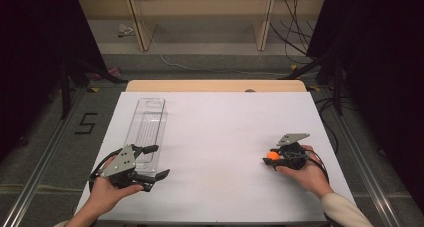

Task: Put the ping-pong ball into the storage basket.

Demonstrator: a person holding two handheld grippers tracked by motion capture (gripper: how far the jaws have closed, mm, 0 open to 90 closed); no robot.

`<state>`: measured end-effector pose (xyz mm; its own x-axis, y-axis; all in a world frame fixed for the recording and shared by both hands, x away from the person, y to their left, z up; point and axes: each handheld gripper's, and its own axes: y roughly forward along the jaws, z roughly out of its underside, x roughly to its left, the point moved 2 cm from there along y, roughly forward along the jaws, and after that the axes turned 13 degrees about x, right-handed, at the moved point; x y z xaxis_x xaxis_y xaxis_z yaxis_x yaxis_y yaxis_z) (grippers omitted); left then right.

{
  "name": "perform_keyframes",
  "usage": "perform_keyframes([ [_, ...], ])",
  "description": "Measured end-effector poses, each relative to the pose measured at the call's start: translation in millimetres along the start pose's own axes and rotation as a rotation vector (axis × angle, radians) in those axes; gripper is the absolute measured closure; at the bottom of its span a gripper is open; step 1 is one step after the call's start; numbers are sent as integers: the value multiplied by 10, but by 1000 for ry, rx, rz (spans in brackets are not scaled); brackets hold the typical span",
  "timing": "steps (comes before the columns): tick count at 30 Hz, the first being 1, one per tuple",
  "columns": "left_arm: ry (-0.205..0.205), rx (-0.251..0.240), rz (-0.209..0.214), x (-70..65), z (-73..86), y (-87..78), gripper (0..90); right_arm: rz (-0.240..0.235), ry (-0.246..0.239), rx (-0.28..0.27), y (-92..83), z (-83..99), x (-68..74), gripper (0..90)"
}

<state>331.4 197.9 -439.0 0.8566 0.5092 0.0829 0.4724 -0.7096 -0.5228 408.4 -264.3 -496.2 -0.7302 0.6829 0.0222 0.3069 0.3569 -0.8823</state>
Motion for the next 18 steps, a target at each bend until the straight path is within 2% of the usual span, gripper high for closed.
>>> perform_keyframes([
  [18, 0, 0, 0, 0, 0, -1, 177, 7, -4, -24, -65, -26, -1, 513],
])
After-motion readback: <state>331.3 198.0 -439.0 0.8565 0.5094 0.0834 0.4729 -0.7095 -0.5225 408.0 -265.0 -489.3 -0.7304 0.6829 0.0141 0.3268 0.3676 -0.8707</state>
